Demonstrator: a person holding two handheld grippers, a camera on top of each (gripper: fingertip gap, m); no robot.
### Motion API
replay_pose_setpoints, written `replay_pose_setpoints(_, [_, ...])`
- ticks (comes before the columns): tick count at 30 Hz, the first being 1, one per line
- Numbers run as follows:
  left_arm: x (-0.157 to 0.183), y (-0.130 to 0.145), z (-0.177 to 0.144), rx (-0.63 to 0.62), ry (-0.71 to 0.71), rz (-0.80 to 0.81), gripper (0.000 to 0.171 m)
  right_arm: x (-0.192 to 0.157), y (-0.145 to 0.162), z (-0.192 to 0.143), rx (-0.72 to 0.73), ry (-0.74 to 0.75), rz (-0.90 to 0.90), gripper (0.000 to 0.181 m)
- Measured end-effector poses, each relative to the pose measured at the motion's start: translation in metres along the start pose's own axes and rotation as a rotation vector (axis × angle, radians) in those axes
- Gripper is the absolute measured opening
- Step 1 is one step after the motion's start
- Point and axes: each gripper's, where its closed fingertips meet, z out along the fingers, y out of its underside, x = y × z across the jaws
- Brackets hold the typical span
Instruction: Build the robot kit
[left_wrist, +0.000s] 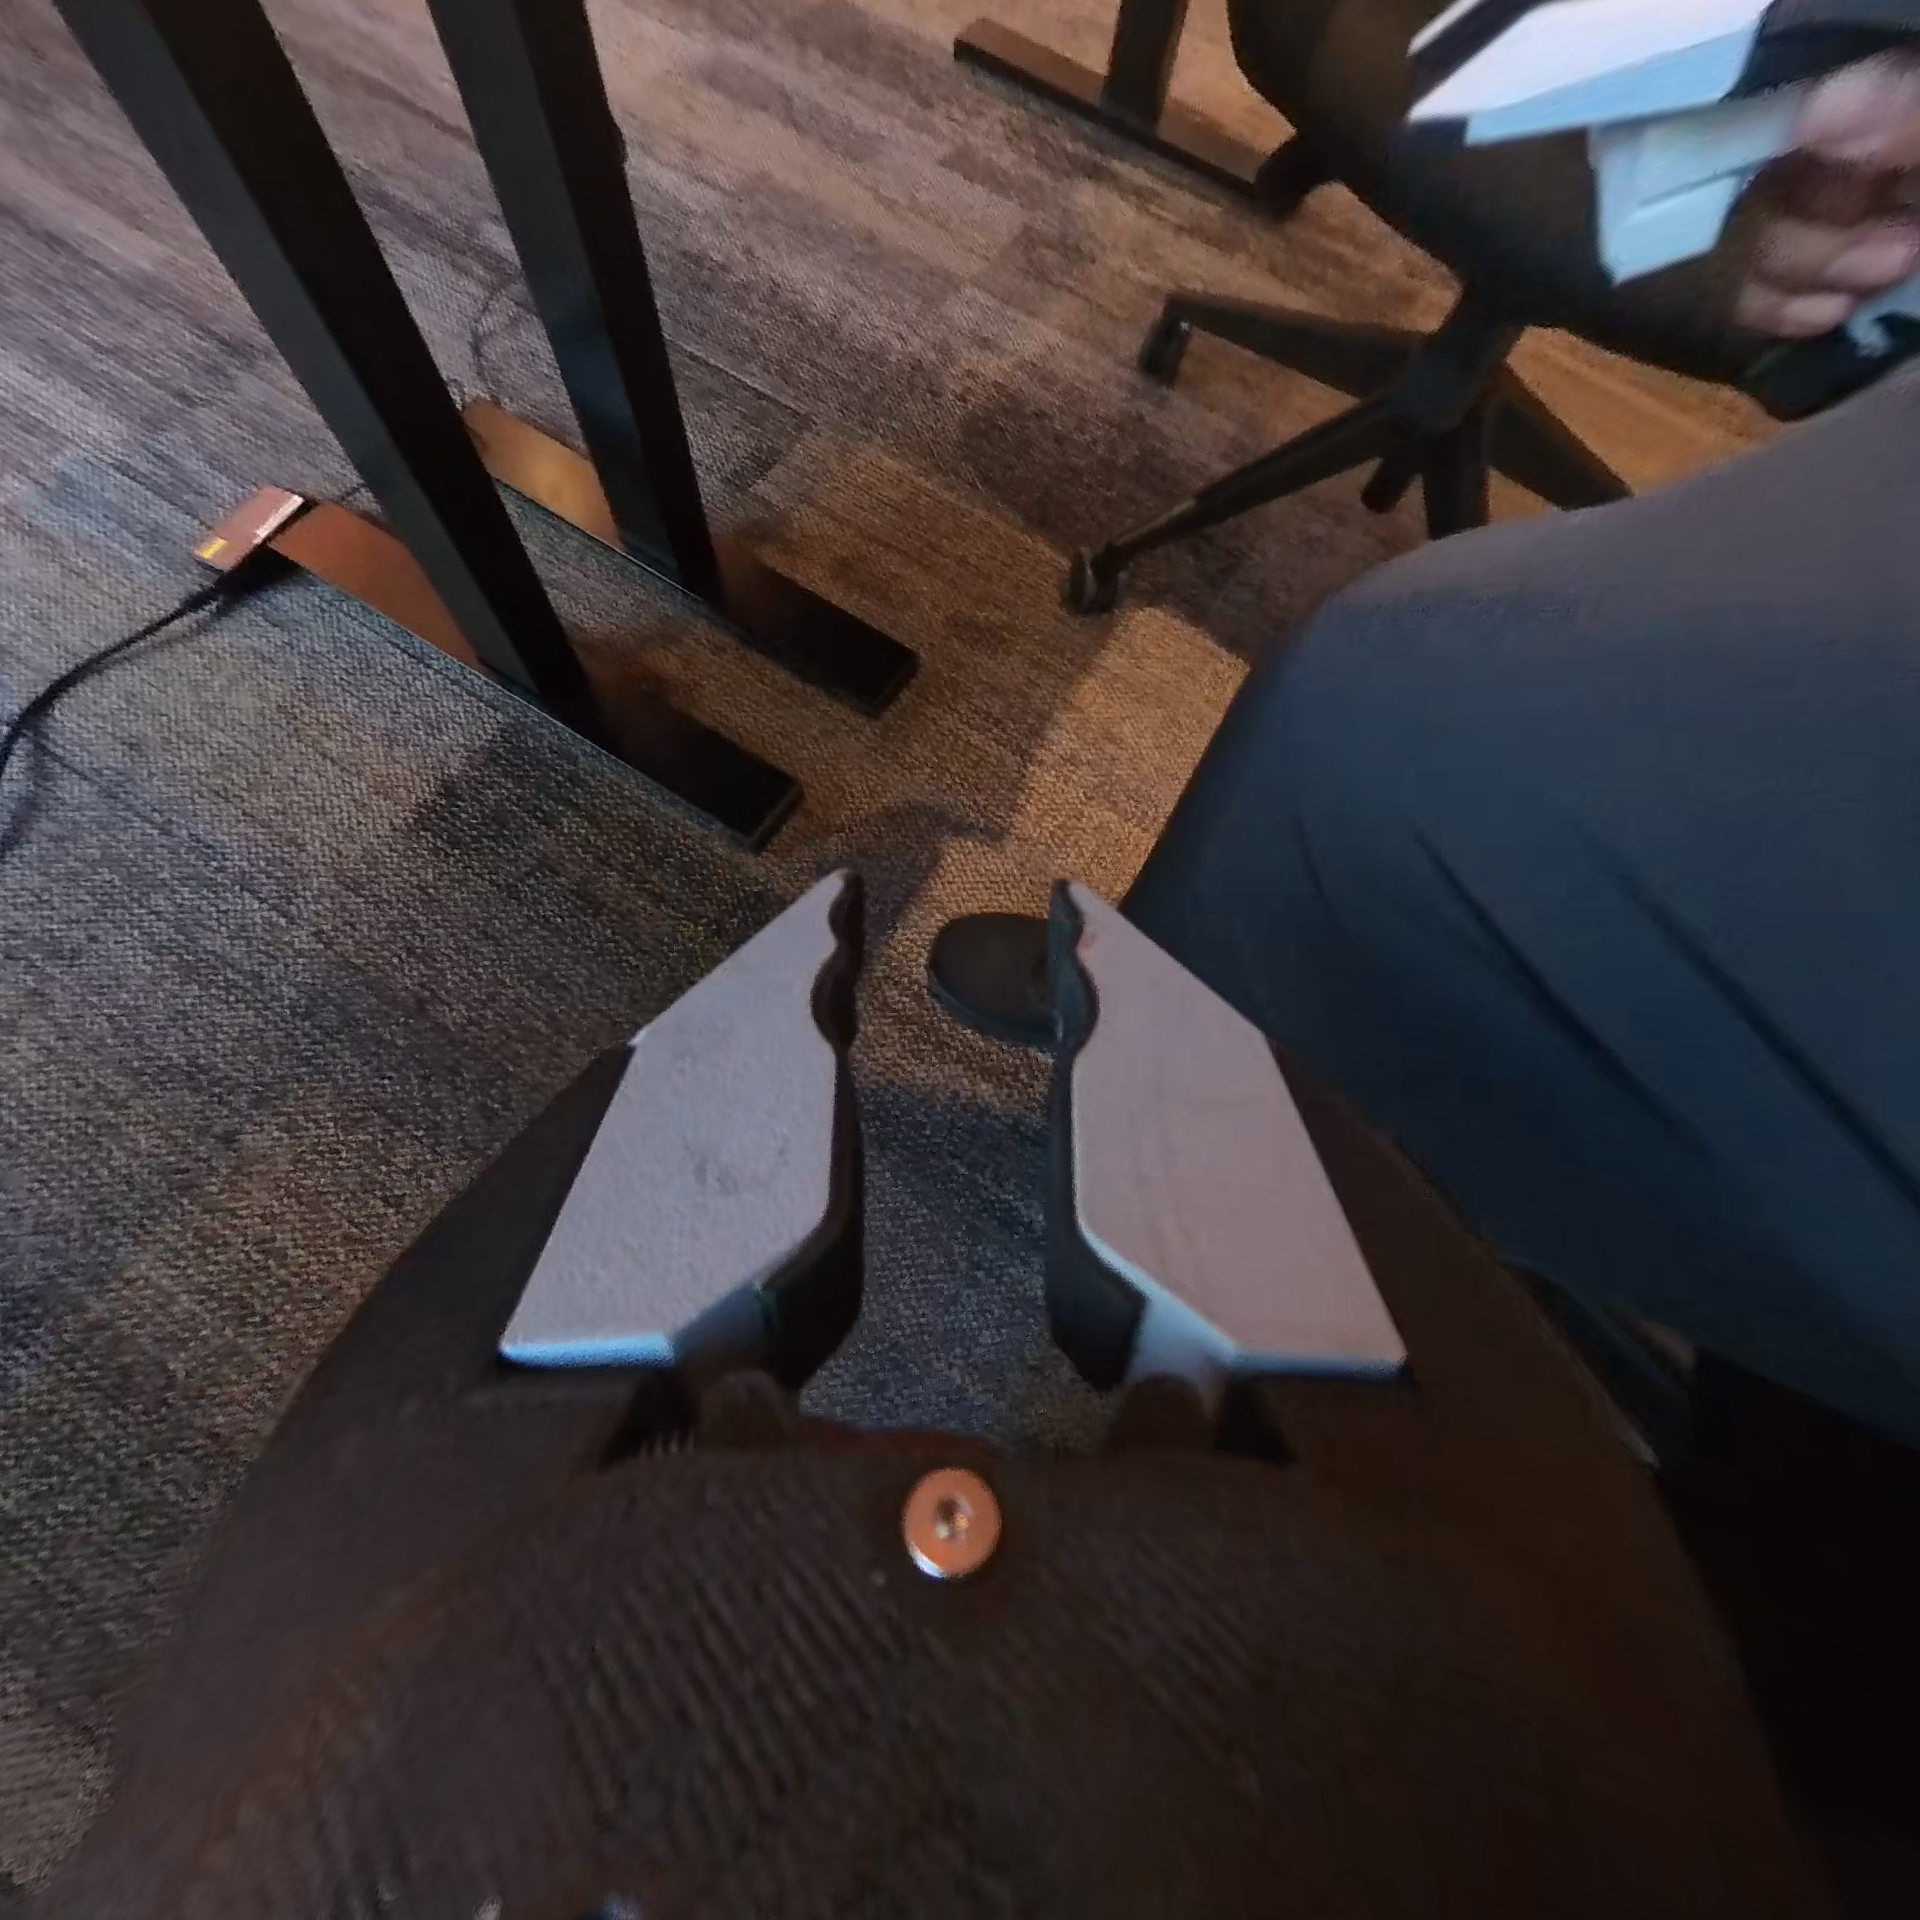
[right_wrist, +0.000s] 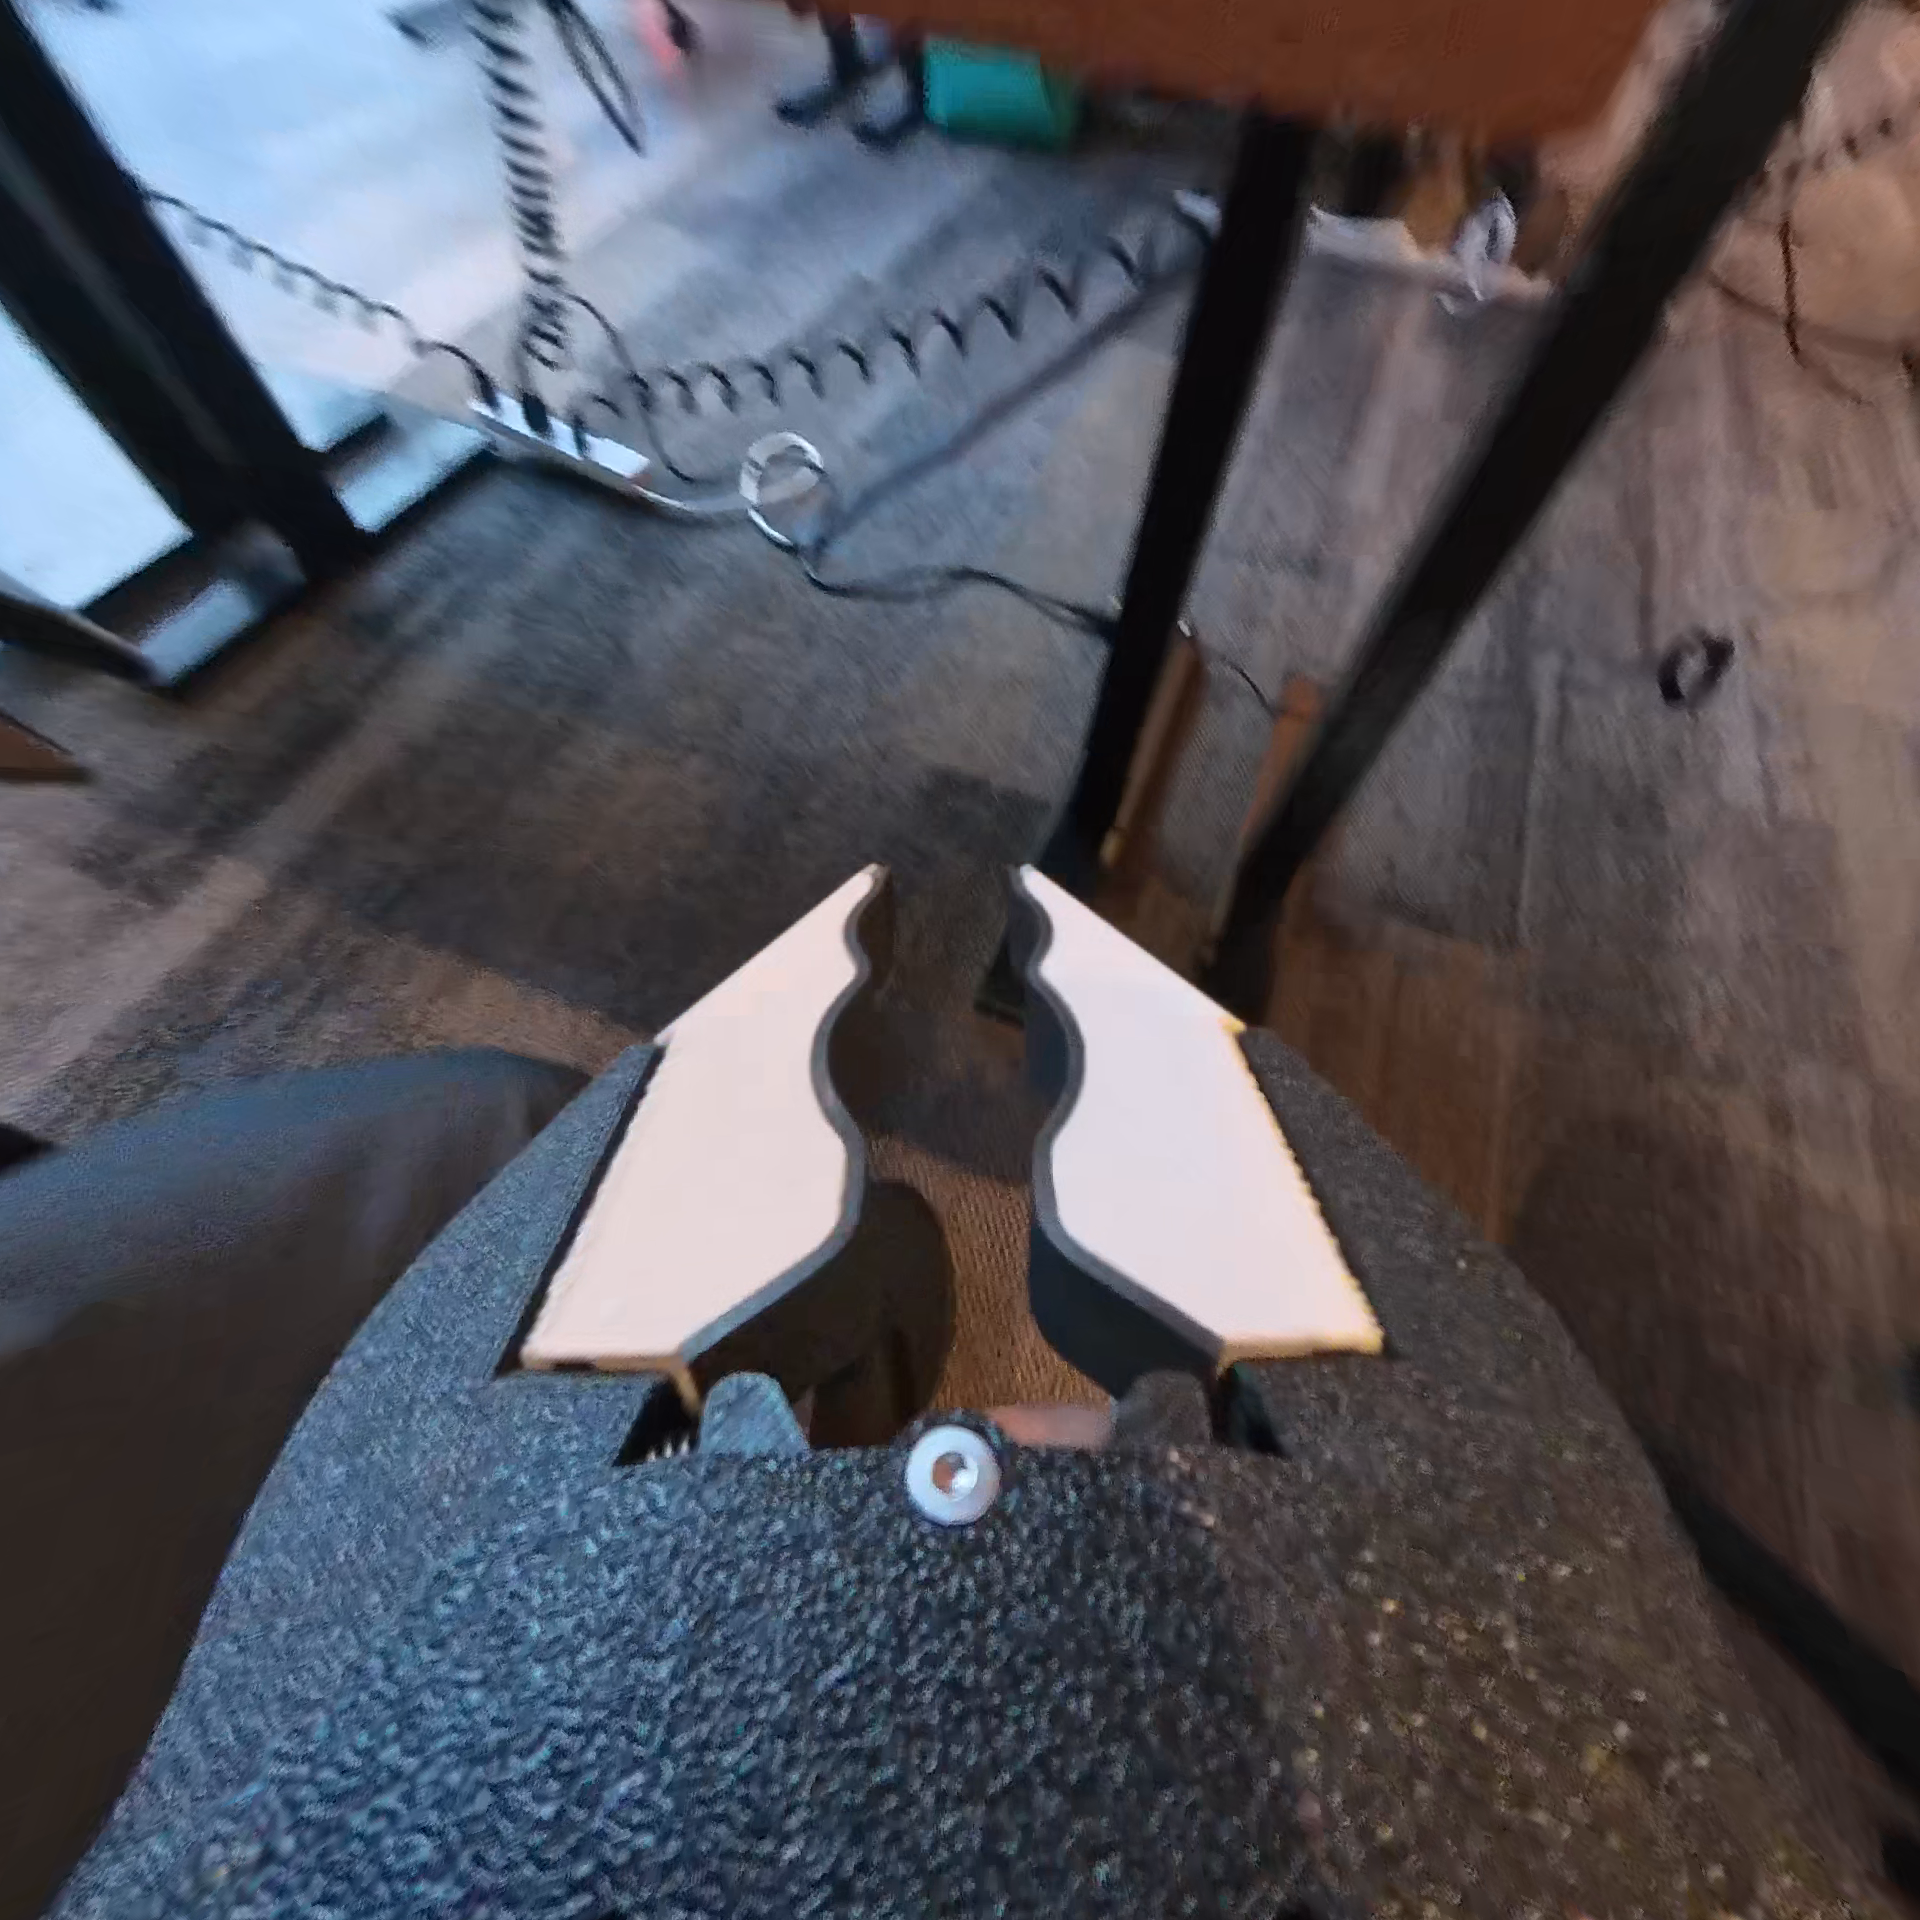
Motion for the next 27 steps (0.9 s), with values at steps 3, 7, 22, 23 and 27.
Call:
replay_pose_setpoints(3, [0.010,-0.010,-0.004,0.041,-0.047,-0.026,0.035,-0.022,-0.034,-0.008,0.021,-0.086,-0.045,0.031])
replay_pose_setpoints(7, [0.034,-0.022,-0.027,0.101,-0.116,-0.033,0.037,-0.070,-0.081,-0.050,0.104,-0.203,-0.074,0.037])
replay_pose_setpoints(22, [0.144,0.006,-0.162,0.068,-0.273,-0.249,0.043,-0.221,-0.026,-0.114,0.058,-0.401,-0.468,0.029])
replay_pose_setpoints(23, [0.152,0.013,-0.166,0.077,-0.273,-0.256,0.043,-0.227,-0.019,-0.117,0.045,-0.422,-0.481,0.030])
replay_pose_setpoints(27, [0.172,0.047,-0.176,0.111,-0.279,-0.362,0.042,-0.243,0.003,-0.127,0.007,-0.500,-0.520,0.030])
